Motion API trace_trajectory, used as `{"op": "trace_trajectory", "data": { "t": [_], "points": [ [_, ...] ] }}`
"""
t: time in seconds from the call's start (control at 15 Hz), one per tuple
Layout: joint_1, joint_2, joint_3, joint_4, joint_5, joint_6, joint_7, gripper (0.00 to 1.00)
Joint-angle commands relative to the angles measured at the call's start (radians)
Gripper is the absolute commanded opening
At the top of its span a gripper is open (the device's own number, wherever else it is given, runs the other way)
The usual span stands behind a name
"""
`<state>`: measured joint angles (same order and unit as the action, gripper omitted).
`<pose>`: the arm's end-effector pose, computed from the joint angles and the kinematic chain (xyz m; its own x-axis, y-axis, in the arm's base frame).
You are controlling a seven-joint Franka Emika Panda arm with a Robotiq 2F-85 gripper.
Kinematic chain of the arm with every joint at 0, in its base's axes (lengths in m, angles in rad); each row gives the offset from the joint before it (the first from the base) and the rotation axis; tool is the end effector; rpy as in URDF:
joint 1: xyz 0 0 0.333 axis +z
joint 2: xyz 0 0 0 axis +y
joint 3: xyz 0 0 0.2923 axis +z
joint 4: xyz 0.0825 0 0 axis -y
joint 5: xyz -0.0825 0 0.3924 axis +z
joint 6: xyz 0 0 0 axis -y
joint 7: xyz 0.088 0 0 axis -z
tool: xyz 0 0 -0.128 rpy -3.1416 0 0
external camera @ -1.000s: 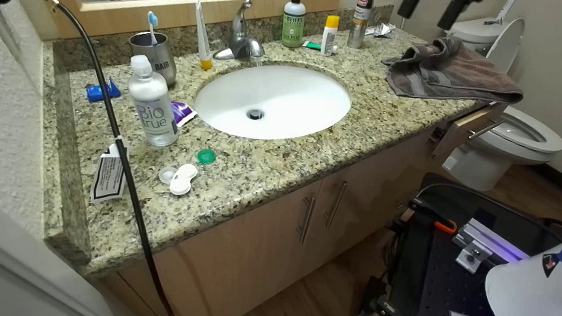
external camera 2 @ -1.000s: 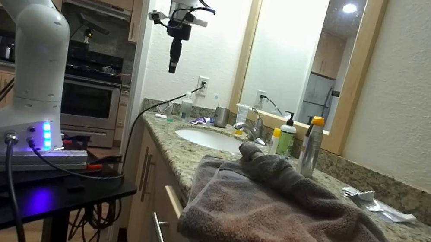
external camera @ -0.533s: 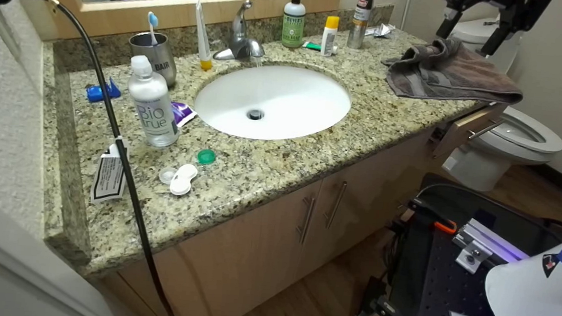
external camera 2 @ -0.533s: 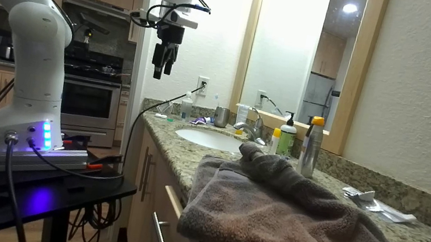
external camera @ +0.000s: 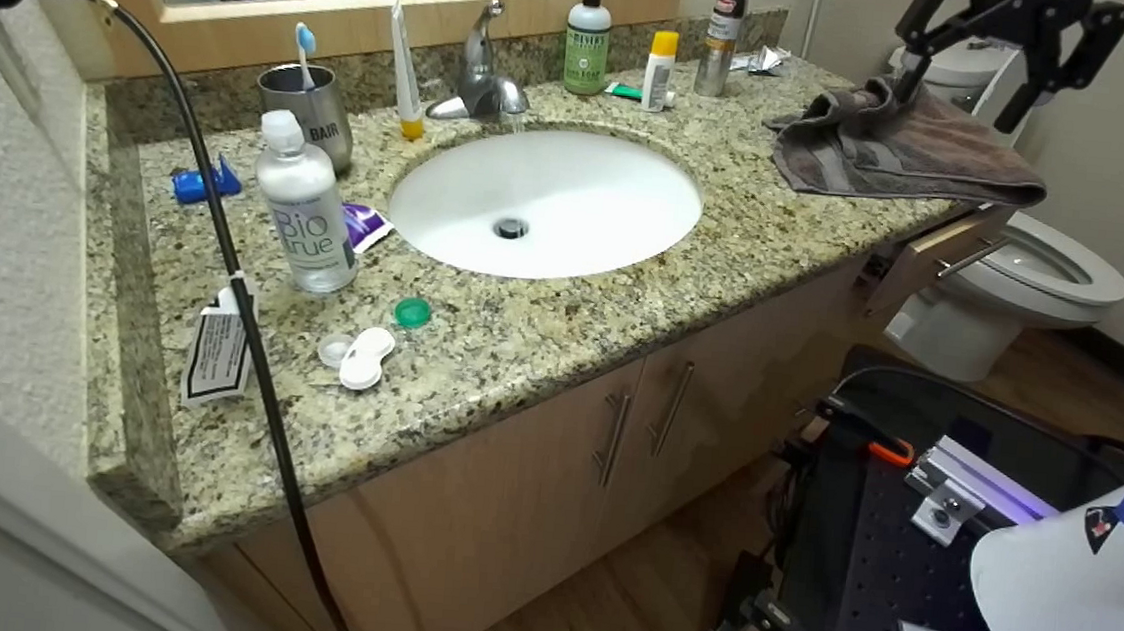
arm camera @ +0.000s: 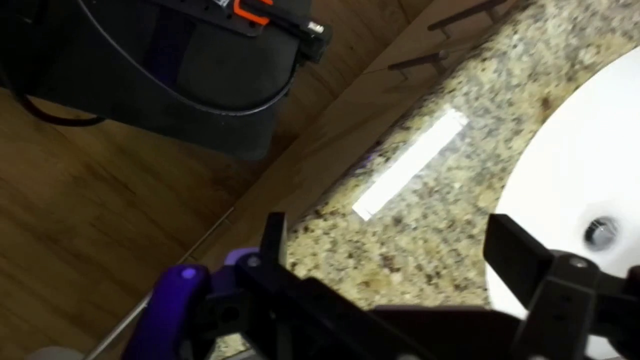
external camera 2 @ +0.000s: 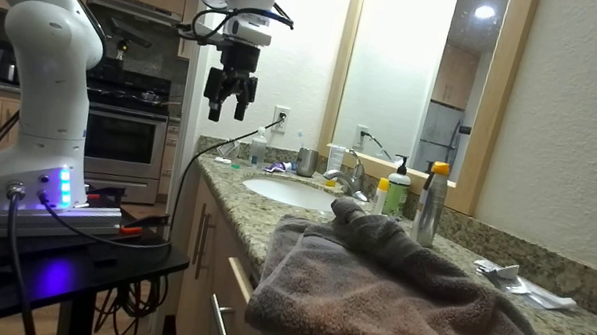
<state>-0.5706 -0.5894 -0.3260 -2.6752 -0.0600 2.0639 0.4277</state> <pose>0.2416 -0.2860 0.3601 0.3291 -0.9400 -0.0905 -0.9422 -0.3204 -0.0984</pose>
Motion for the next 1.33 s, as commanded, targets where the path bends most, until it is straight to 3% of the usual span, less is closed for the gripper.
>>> {"op": "trace_trajectory", "data": {
  "t": [0.0, 0.27, 0.4, 0.47, 0.73, 0.93, 1.27],
  "points": [
    [-0.152, 0.086, -0.038, -0.028, -0.089, 0.088, 0.043, 1.00],
    [-0.307, 0.229, -0.069, -0.013, -0.162, 0.230, 0.116, 1.00],
    [-0.358, 0.259, -0.034, 0.000, -0.161, 0.226, 0.214, 1.00],
    [-0.340, 0.224, -0.048, -0.006, -0.134, 0.212, 0.123, 1.00],
    [-0.357, 0.260, -0.016, -0.012, -0.162, 0.238, 0.230, 1.00],
    [-0.377, 0.370, -0.007, 0.009, -0.184, 0.335, 0.379, 1.00],
    [-0.422, 0.578, -0.073, 0.064, -0.230, 0.442, 0.531, 1.00]
  ]
}}
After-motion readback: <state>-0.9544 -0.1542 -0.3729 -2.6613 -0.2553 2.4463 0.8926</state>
